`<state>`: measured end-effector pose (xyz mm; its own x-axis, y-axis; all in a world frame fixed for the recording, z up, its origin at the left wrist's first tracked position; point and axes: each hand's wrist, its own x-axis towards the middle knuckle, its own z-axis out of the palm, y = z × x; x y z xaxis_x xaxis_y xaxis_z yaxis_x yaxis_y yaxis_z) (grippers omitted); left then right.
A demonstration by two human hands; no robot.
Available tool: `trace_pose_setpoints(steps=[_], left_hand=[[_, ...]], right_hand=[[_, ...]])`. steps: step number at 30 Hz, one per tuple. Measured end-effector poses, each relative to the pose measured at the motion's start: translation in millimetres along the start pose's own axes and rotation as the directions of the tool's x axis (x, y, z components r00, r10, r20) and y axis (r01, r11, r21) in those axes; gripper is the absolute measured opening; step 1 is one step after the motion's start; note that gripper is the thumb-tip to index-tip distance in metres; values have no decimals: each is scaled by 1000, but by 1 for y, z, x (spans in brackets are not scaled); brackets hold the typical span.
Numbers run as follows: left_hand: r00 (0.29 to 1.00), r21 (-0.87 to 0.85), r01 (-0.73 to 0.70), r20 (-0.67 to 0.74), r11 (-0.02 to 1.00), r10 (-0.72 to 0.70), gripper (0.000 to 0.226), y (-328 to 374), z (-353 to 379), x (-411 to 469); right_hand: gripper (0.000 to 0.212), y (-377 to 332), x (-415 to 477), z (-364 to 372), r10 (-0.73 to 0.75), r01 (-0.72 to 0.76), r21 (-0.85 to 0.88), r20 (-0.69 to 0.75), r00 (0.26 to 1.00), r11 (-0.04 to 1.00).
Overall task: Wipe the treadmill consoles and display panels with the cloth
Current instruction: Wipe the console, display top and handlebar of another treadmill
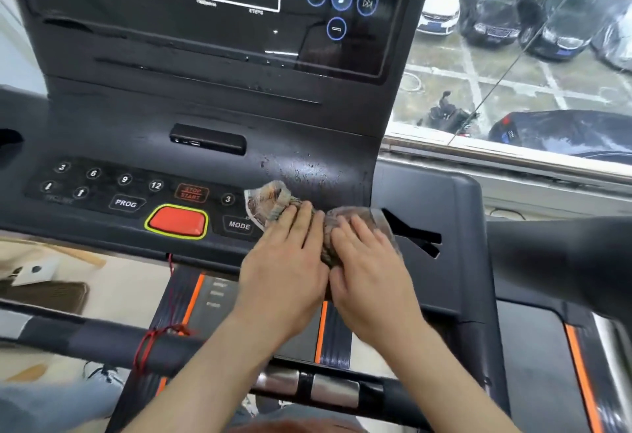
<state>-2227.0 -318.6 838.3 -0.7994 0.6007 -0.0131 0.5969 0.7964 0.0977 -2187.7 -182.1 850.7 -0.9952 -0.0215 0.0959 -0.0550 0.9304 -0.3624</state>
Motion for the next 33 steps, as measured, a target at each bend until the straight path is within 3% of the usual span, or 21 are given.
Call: trace_pose_setpoints(steps=[3,5,9,12,14,16,18,21,23,25,27,30,33], left_hand=[[991,-12,107,-74,994,-108,67,-8,-6,31],[986,21,166,-22,986,-165,70,-12,-7,45],[996,26,74,46,997,-75,72,-3,1,20],[998,-76,60,-27,995,-62,62,11,4,-7],[993,-98,68,-88,993,-77,60,11,2,1],[992,-88,98,-66,991,-104,64,4,-4,23],[992,-66,119,-22,991,-121,61,-7,-8,44],[997,-288,56,-39,956,-70,55,-25,-21,49],[984,-567,82,-84,820,-157,44,-39,-34,32],[923,-676,115,-198,728,-330,37,-61,-42,10],[810,-611,246,-297,753,-506,36,-100,-37,-10],[632,-469,575,-265,670,-728,43,-179,-25,-41],[548,-402,686,-262,606,-795,43,-238,-17,-66]], right_hand=[[48,5,53,-1,48,-47,50,-8,999,998],[52,6,66,6,77,-77,1,25,997,997],[63,3,20,7,14,-15,15,45,999,1000],[71,7,-7,6,-17,13,58,57,998,998],[73,11,10,7,21,-23,40,66,998,999],[70,16,40,10,14,-14,-15,-23,1000,1000],[74,16,63,7,49,-50,-67,-20,999,996],[80,8,70,-2,61,-57,-125,25,998,991],[69,-5,67,-6,70,-65,-130,38,997,989],[71,-26,66,-1,97,-82,-205,61,993,975],[65,-52,68,12,43,-45,-201,-16,999,979],[29,-91,69,34,-171,162,-83,-121,978,983],[25,-114,84,47,-242,244,73,-36,970,967]])
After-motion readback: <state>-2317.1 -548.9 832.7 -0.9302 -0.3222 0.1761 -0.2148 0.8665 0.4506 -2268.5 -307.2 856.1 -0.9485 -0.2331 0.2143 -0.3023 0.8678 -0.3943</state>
